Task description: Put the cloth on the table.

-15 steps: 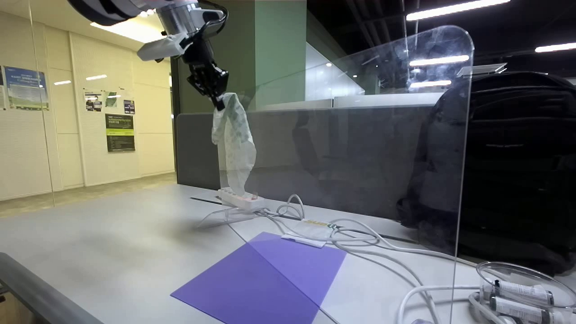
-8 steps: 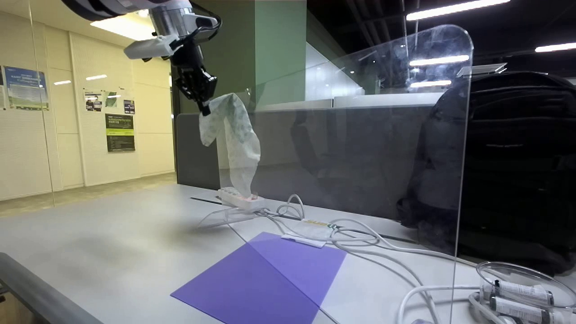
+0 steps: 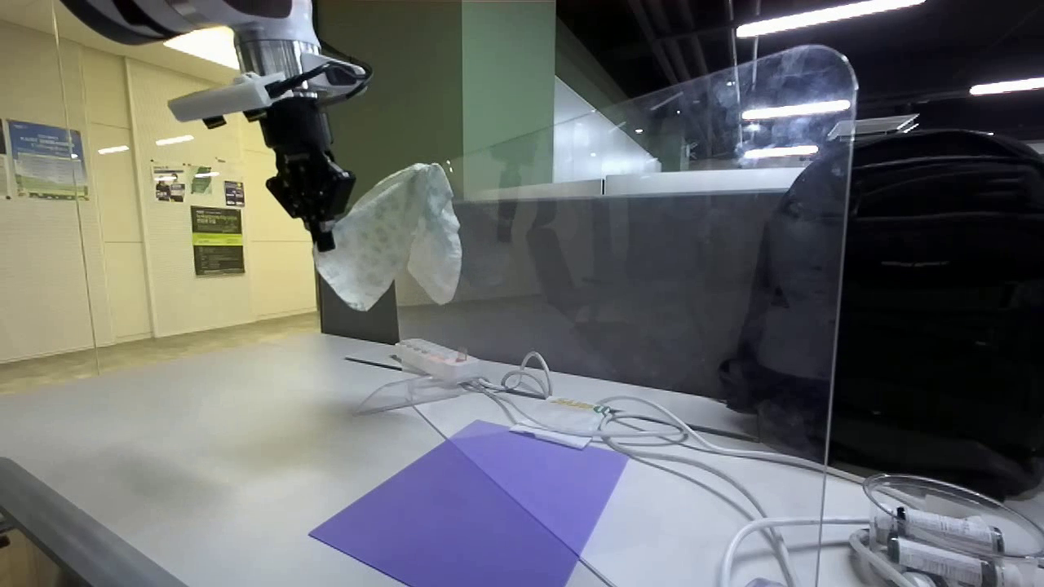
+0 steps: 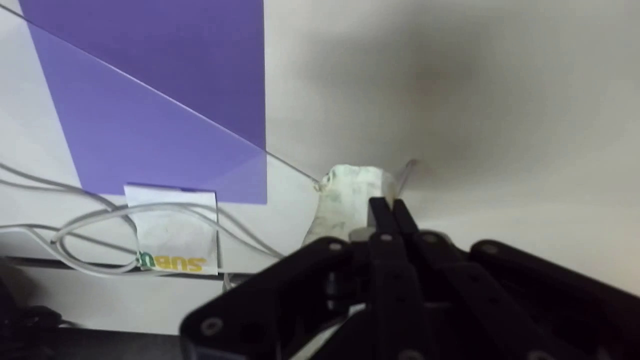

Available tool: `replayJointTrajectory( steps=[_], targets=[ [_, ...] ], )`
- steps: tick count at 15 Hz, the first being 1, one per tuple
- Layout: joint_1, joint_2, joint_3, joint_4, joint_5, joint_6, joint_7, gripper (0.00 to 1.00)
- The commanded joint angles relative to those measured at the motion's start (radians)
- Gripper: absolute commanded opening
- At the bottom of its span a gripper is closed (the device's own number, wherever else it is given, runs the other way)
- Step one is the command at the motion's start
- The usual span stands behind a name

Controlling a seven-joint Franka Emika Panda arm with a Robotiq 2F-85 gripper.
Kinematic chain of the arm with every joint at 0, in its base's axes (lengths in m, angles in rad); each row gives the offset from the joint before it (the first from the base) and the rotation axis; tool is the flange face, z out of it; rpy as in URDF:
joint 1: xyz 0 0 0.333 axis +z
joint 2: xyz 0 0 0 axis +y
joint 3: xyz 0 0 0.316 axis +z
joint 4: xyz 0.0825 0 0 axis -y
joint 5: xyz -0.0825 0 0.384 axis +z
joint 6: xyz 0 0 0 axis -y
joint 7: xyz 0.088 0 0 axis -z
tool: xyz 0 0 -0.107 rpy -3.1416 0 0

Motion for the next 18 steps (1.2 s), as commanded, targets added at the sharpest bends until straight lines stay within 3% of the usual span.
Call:
replayJointTrajectory(
  steps=[1, 8, 13, 18],
  targets=[
    [0.011, -0.014, -0.002, -0.061, -0.033, -0.060, -0.003, 0.00],
    [0.004, 0.053, -0.010, -0.118, -0.093, -0.104, 0.003, 0.00],
    [0.025, 0.048, -0.040, -0.125, 0.002, -0.077, -0.072, 0.00],
    [0.019, 0.067, -0.036, -0.120, -0.013, -0.077, -0.064, 0.02]
  ],
)
